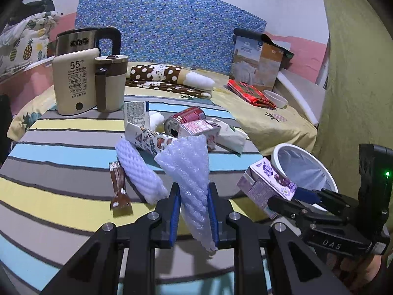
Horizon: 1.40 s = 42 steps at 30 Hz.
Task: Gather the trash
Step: 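Grasp the purple milk carton with the right tool while the left tool grasps a foam net, then carry the carton and foam net to the bin and release both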
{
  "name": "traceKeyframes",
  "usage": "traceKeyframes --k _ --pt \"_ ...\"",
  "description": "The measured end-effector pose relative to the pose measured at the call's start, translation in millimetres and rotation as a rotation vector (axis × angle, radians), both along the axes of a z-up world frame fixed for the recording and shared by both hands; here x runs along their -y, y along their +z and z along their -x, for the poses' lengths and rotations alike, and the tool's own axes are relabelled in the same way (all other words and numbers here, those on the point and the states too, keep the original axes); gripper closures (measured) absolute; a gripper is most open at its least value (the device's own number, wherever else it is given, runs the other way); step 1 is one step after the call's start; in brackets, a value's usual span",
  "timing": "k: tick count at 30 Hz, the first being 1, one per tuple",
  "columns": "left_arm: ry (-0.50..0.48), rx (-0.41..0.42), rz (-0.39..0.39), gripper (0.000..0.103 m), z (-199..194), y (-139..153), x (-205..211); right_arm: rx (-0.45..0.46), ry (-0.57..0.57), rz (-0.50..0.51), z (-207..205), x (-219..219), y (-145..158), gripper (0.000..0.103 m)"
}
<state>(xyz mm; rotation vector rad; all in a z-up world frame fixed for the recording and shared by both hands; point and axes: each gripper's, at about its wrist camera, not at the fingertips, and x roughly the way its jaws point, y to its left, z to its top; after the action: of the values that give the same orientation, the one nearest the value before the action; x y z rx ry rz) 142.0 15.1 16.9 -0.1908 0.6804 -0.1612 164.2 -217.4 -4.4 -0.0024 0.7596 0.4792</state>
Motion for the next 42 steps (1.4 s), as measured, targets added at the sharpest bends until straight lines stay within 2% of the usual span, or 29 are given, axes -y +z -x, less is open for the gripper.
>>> traceKeyframes --k 16,24,42 --pt "-0.071 -0.015 -0.011 0.082 14 3 36 0.023 -0.066 -0.010 17 26 6 0.047" --pt "-0.133 -0.005 -0.028 0.082 -2 11 63 0.031 -0.134 -0.010 17 51 6 0.047" --pt "-0.328 0.028 -0.042 0.082 -52 27 162 0.037 -0.367 -0.005 10 134 5 0.047"
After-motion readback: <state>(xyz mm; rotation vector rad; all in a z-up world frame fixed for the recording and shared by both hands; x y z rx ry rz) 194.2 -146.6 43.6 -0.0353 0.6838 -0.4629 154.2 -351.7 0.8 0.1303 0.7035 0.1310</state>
